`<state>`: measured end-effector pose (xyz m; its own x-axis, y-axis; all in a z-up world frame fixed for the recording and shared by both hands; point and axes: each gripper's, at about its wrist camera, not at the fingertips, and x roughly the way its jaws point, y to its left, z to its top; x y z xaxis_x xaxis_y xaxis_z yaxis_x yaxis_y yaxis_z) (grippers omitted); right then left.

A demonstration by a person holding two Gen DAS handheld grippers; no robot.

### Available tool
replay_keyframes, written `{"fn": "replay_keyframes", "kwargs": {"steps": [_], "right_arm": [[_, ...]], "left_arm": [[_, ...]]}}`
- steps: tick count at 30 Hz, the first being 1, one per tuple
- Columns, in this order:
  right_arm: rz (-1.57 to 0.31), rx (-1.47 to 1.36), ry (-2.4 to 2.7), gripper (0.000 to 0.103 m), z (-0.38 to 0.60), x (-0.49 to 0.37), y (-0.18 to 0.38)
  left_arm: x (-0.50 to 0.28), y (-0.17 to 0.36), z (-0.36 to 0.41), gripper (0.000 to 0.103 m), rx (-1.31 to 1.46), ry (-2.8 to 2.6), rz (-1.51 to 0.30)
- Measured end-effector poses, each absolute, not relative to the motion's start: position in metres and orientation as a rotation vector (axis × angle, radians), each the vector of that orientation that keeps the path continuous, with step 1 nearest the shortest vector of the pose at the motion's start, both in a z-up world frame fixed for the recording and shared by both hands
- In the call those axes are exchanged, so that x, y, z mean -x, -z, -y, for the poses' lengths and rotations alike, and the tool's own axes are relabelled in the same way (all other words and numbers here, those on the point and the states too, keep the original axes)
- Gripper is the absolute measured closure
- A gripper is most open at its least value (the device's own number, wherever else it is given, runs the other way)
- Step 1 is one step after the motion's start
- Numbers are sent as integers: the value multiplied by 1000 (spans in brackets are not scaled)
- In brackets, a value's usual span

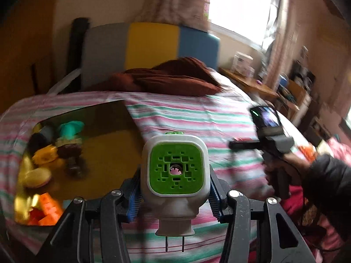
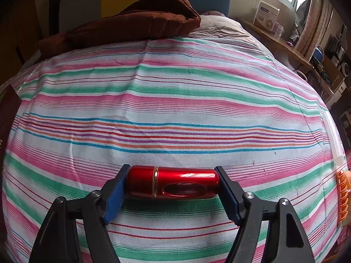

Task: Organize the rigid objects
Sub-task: 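Carry the diffuser into the tray with the left tool while the right tool holds the red tube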

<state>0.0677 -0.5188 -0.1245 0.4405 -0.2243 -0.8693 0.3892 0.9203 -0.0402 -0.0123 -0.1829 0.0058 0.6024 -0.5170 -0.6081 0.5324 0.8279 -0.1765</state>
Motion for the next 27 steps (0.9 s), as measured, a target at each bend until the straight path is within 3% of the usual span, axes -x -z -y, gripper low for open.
{"fn": "replay_keyframes", "kwargs": {"steps": [11, 27], "right_arm": [[-1056, -175, 385, 27, 519, -69, 124], [-1060, -174, 388, 27, 519, -69, 124]], "left_arm": [[-62, 19, 54, 51, 242, 293, -851], [-120, 73, 65, 51, 266, 224, -1039]]}}
